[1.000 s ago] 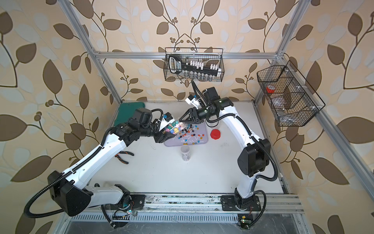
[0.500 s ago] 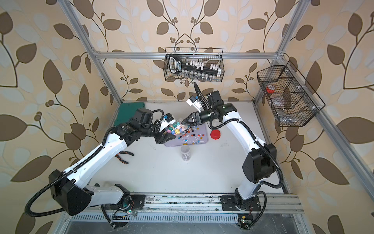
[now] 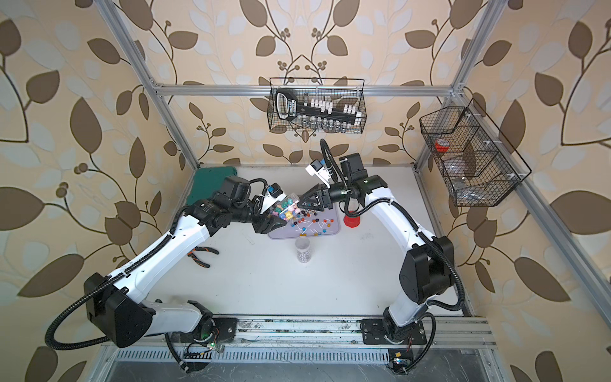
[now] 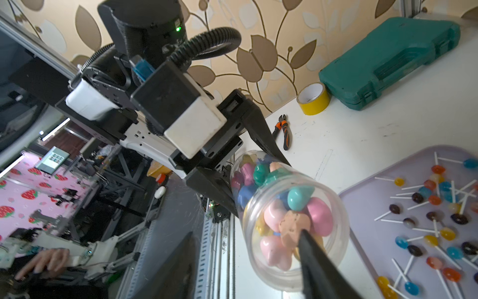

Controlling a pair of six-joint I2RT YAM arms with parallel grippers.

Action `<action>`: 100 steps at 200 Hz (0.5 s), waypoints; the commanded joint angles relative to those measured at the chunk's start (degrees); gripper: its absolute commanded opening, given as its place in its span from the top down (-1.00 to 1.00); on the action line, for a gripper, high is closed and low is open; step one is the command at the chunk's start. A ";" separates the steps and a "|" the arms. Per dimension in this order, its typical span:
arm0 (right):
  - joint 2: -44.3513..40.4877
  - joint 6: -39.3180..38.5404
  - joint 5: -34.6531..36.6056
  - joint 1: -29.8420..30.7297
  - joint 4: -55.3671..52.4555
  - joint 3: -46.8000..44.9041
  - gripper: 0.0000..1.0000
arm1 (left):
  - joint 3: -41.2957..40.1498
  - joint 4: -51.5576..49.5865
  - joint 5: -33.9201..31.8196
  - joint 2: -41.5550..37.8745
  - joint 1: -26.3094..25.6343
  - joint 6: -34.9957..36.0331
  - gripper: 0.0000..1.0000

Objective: Pour the candies out of the jar
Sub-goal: Unscrew the lid from the jar.

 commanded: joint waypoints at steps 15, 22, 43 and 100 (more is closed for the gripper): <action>-0.14 13.06 4.13 -0.85 1.12 1.83 -0.71 | 3.59 8.87 2.91 -1.39 -0.40 0.32 -0.12; 0.14 15.47 3.52 -1.41 0.85 2.69 -0.75 | 3.68 8.62 2.89 -1.43 -0.43 0.47 -0.12; 2.00 16.74 3.39 -1.64 -5.00 7.08 -0.78 | 3.92 8.24 2.73 -1.35 -0.44 0.79 -0.12; 8.40 11.49 3.82 -0.67 -18.88 16.54 -0.72 | 4.36 8.09 3.43 -1.26 -0.44 0.64 -0.12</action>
